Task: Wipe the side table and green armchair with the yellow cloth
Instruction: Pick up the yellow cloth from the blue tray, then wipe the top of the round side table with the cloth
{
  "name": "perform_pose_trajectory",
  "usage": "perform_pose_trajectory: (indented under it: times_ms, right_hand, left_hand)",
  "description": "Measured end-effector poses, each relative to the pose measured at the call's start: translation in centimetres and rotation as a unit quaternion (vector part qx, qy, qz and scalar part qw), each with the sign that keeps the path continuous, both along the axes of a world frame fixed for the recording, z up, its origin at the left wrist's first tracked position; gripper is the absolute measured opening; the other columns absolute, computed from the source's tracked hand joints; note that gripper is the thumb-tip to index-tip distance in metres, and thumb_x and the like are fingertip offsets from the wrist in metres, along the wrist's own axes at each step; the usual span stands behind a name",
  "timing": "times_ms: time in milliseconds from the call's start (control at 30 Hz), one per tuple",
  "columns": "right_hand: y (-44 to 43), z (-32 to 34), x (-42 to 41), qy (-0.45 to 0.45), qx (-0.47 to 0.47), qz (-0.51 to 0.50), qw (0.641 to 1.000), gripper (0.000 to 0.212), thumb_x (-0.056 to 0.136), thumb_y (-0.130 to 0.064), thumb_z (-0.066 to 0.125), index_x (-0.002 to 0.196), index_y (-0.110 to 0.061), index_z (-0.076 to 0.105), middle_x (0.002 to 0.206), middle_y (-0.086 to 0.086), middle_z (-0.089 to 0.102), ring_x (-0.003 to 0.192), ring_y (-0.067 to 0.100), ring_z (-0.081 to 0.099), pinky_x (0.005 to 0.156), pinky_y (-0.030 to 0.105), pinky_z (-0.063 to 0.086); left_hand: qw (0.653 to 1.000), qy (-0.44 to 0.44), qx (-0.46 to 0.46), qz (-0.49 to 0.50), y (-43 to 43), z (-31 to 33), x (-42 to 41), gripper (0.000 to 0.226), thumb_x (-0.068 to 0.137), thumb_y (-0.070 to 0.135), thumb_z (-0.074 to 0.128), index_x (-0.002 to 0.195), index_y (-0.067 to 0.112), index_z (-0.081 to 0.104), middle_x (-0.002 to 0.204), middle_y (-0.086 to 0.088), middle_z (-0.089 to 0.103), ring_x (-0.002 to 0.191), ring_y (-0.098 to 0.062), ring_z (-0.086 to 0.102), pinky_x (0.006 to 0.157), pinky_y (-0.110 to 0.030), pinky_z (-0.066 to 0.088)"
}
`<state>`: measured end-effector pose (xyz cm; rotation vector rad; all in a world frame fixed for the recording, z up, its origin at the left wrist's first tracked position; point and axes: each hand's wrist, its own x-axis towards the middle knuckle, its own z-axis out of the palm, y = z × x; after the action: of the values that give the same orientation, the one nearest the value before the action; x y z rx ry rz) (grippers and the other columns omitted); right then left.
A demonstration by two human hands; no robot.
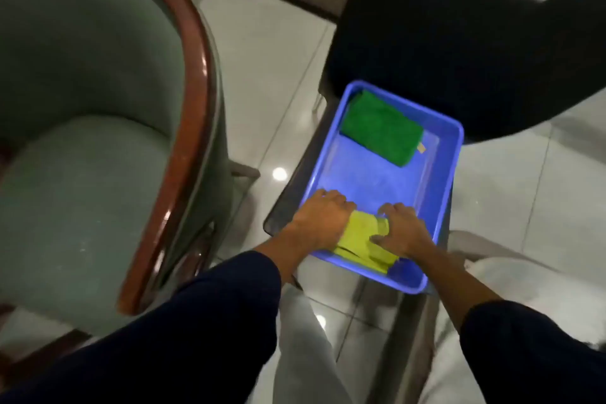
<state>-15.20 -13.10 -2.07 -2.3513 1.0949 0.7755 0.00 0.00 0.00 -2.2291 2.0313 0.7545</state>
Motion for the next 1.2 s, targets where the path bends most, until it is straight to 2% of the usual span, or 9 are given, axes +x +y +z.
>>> perform_pose_trajectory:
  times_ms: [233,433,533,633,767,867,967,1100,1200]
  right_hand:
    - [-0.7,-3.2,-0.5,0.104,-0.031,0.060,0.992,0.046,0.079,-0.036,0.071,0.118,-0.018,0.057,0.118,0.014,0.058,0.118,0.034,0.050,0.096,0.044,0.037]
    - [-1.9,4.0,2.0,-0.104,0.110,-0.138,0.979,0.018,0.071,-0.006,0.081,0.073,-0.014,0.065,0.078,0.008,0.061,0.077,0.024,0.058,0.068,0.031,0.044]
    - [-0.8,10.2,6.1,-0.191,0.200,-0.206,0.939,0.020,0.066,-0.005,0.083,0.078,-0.013,0.068,0.063,-0.001,0.066,0.056,0.010,0.061,0.046,0.016,0.047]
    - [3.6,16.0,12.3,-0.270,0.274,-0.205,0.900,0.027,0.061,-0.012,0.079,0.084,-0.022,0.069,0.066,-0.006,0.073,0.059,0.005,0.066,0.052,0.014,0.053]
    - [12.6,21.4,20.3,-0.310,0.317,-0.046,0.895,0.041,0.075,0.010,0.062,0.085,-0.029,0.068,0.068,-0.012,0.071,0.062,0.000,0.064,0.054,0.013,0.054]
    - [22.7,23.3,24.9,-0.322,0.353,0.065,0.876,0.034,0.072,-0.010,0.063,0.091,-0.038,0.067,0.075,-0.015,0.072,0.067,0.001,0.066,0.054,0.016,0.057]
    - [36.1,19.2,27.5,-0.254,0.350,0.189,0.882,0.034,0.066,-0.025,0.074,0.094,-0.038,0.061,0.082,-0.008,0.072,0.070,0.004,0.067,0.056,0.021,0.059]
    - [51.6,8.3,27.3,-0.099,0.346,0.243,0.901,0.032,0.077,-0.007,0.076,0.102,-0.017,0.059,0.106,0.016,0.070,0.099,0.032,0.066,0.088,0.047,0.055]
    - [59.0,2.0,27.0,-0.047,0.315,0.236,0.918,0.032,0.078,-0.005,0.072,0.107,-0.009,0.060,0.110,0.016,0.069,0.105,0.033,0.065,0.088,0.041,0.054]
  left_hand:
    - [0.996,-0.012,0.074,0.053,-1.4,-6.6,-0.3,0.064,0.091,0.012,0.050,0.151,0.014,0.025,0.141,-0.016,0.045,0.132,-0.036,0.040,0.105,-0.045,0.035]
    - [0.971,0.130,-0.004,0.200,1.0,-2.8,0.4,0.030,0.087,0.022,0.062,0.117,0.014,0.064,0.123,-0.011,0.058,0.122,-0.031,0.046,0.096,-0.042,0.040]
    - [0.881,0.282,-0.109,0.363,4.9,2.2,2.7,0.028,0.077,0.035,0.073,0.100,0.020,0.067,0.107,-0.004,0.068,0.111,-0.026,0.056,0.091,-0.038,0.048]
    - [0.805,0.332,-0.147,0.470,10.7,7.6,5.7,0.029,0.073,0.050,0.069,0.093,0.031,0.059,0.082,0.003,0.072,0.082,-0.022,0.066,0.072,-0.035,0.054]
    - [0.698,0.359,-0.267,0.559,21.6,12.7,8.8,0.029,0.076,0.040,0.076,0.100,0.032,0.062,0.087,0.008,0.072,0.082,-0.015,0.069,0.076,-0.032,0.056]
    - [0.607,0.373,-0.320,0.624,32.6,13.8,9.2,0.029,0.079,0.028,0.078,0.102,0.036,0.063,0.092,0.016,0.073,0.087,-0.001,0.069,0.080,-0.023,0.057]
    - [0.522,0.306,-0.326,0.726,46.4,11.5,7.0,0.025,0.082,0.018,0.078,0.101,0.027,0.065,0.091,0.019,0.072,0.085,0.008,0.066,0.077,-0.014,0.051]
    - [0.410,0.226,-0.209,0.858,60.0,4.8,2.0,0.014,0.080,0.028,0.080,0.086,0.029,0.068,0.087,0.010,0.072,0.073,0.007,0.064,0.063,-0.003,0.044]
    - [0.414,0.203,-0.121,0.879,65.7,-0.7,0.0,0.019,0.080,0.032,0.080,0.093,0.020,0.072,0.094,0.003,0.073,0.084,-0.011,0.065,0.062,-0.001,0.040]
